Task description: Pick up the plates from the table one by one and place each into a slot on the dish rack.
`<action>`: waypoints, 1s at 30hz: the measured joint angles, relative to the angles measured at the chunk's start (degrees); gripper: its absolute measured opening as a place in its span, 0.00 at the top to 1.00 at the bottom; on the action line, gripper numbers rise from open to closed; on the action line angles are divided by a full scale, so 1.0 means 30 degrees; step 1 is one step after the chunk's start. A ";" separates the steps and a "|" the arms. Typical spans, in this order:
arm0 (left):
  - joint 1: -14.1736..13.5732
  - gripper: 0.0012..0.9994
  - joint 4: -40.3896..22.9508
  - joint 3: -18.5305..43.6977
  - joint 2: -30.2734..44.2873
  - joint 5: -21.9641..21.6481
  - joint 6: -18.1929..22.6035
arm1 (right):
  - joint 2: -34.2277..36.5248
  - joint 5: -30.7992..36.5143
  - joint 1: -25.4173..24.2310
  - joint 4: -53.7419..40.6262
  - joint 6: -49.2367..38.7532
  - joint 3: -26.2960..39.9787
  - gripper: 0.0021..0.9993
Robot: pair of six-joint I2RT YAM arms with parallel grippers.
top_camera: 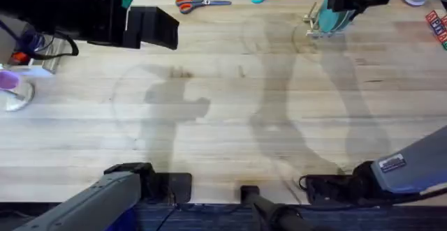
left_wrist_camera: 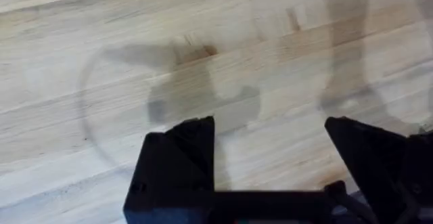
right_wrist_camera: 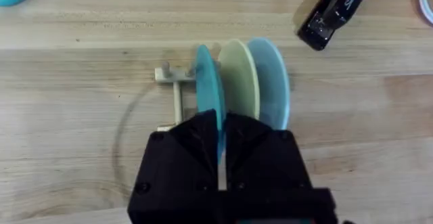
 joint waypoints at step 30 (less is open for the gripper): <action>0.0000 0.01 0.0000 0.0000 0.0000 0.0000 0.0000 | -0.3462 0.0003 0.0597 -0.0883 0.0000 0.0000 0.75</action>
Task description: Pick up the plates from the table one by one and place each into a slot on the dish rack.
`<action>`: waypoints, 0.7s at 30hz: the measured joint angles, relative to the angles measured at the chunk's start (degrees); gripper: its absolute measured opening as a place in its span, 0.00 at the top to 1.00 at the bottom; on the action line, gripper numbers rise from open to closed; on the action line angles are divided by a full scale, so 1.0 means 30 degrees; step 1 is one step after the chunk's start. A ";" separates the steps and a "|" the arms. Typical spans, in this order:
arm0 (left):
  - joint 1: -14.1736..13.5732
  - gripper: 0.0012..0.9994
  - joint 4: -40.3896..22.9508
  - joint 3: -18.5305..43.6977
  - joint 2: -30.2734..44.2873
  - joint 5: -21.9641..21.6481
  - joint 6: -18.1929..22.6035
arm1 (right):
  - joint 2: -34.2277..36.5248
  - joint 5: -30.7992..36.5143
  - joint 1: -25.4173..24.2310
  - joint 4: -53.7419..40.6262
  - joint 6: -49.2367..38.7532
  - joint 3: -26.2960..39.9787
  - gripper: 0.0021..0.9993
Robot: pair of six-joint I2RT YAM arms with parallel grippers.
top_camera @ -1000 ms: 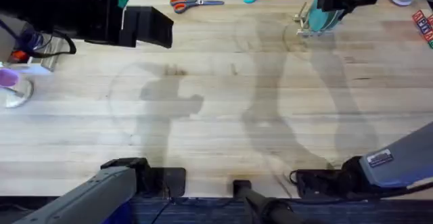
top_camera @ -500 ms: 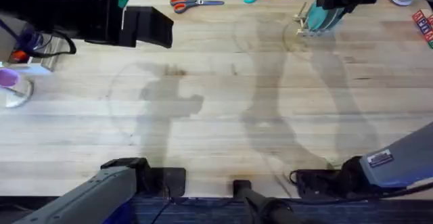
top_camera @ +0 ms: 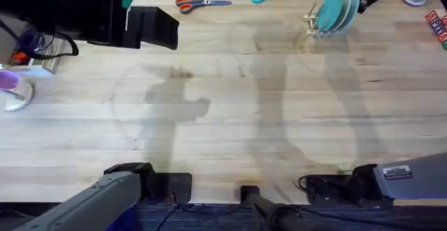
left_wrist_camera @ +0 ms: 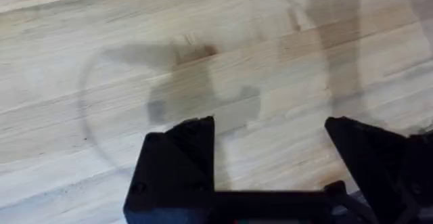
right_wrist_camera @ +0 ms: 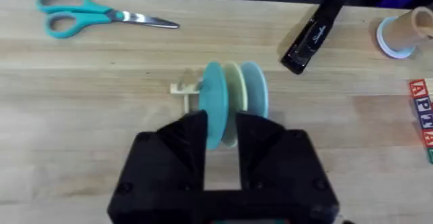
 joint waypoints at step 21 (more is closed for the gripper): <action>0.0000 0.00 0.0007 0.0000 0.0000 0.0000 0.0000 | -0.7840 -0.0011 0.2696 -0.9137 -0.0137 0.0000 0.01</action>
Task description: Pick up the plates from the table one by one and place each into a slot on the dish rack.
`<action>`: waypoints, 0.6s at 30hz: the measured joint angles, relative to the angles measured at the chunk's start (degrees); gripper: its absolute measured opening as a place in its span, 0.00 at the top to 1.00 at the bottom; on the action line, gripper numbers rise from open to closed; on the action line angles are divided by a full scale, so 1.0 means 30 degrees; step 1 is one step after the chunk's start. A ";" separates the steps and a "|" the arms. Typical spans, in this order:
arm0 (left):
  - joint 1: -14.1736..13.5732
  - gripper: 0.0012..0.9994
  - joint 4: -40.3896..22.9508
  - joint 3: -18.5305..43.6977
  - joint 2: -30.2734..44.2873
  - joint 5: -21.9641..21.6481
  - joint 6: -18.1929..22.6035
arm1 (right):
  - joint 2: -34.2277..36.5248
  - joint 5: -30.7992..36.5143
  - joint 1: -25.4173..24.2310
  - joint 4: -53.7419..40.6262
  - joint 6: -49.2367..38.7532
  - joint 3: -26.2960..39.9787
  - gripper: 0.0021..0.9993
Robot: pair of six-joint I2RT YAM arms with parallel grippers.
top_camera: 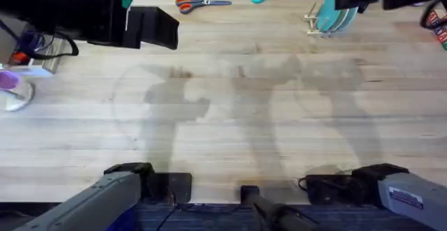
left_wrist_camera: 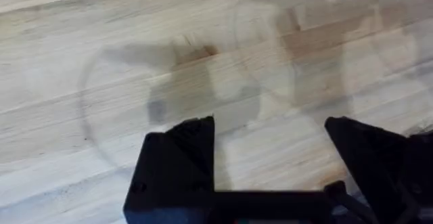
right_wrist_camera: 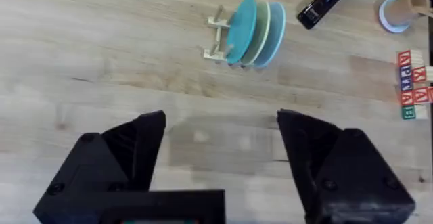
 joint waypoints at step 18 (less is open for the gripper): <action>0.0000 0.01 0.0000 0.0000 0.0000 0.0000 0.0000 | -0.4566 -0.0007 0.0075 -0.6361 0.1735 0.0007 0.01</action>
